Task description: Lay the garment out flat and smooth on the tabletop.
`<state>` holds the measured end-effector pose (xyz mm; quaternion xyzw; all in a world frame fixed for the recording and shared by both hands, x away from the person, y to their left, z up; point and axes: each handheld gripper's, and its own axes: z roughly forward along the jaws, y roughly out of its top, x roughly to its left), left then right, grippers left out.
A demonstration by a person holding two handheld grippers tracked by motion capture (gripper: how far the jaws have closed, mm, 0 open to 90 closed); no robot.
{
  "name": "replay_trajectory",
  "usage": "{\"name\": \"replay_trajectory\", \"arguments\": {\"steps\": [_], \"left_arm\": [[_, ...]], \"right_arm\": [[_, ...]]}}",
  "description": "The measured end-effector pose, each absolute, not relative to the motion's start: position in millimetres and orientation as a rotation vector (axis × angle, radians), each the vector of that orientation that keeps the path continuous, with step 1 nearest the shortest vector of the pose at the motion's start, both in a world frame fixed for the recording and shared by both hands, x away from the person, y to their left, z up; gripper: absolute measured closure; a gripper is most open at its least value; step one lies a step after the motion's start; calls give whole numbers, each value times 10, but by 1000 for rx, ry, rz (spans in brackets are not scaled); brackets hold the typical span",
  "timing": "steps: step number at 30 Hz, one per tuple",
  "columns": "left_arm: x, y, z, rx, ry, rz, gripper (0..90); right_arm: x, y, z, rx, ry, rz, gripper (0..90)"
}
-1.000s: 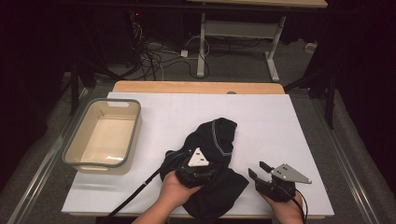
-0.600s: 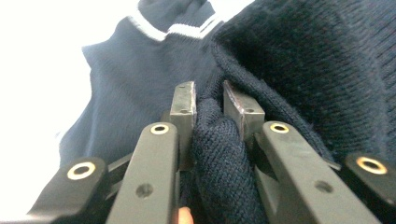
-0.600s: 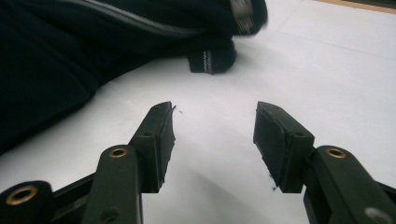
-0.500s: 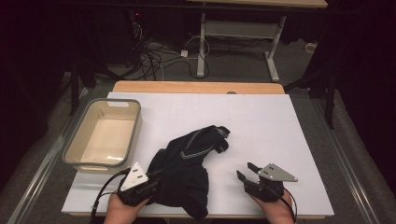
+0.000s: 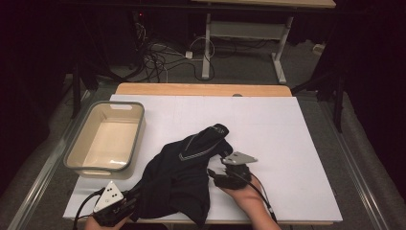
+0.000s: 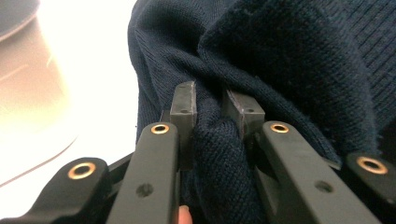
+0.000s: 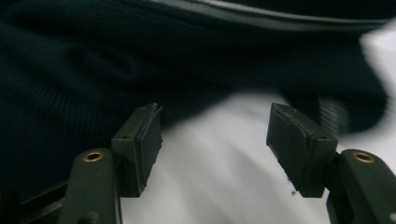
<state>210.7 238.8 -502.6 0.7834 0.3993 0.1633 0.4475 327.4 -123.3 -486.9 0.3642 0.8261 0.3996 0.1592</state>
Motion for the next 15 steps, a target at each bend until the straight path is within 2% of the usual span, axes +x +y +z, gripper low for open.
{"name": "replay_trajectory", "arguments": {"steps": [2,5,6,7,9,13,15], "left_arm": [[2105,2394,-5036,1936,983,403,734],[2105,2395,-5051,1932,971,397,732],[2112,2395,-5055,1931,969,394,731],[2121,2391,-5058,1931,967,389,731],[2139,2367,-5063,1939,957,384,731],[2152,2333,-5054,1957,940,384,725],[2156,2333,-5049,1954,938,376,720]], "right_arm": [[3406,-1004,-4923,1057,2387,1100,336],[3454,-908,-4942,1056,2441,1071,353],[3471,-875,-4952,1058,2447,1038,429],[3471,-875,-4952,1058,2447,1038,429],[3458,-856,-4956,1032,2441,1027,523],[3466,-854,-4956,980,2489,1073,854],[3423,-835,-4951,940,2483,1061,895]]}}
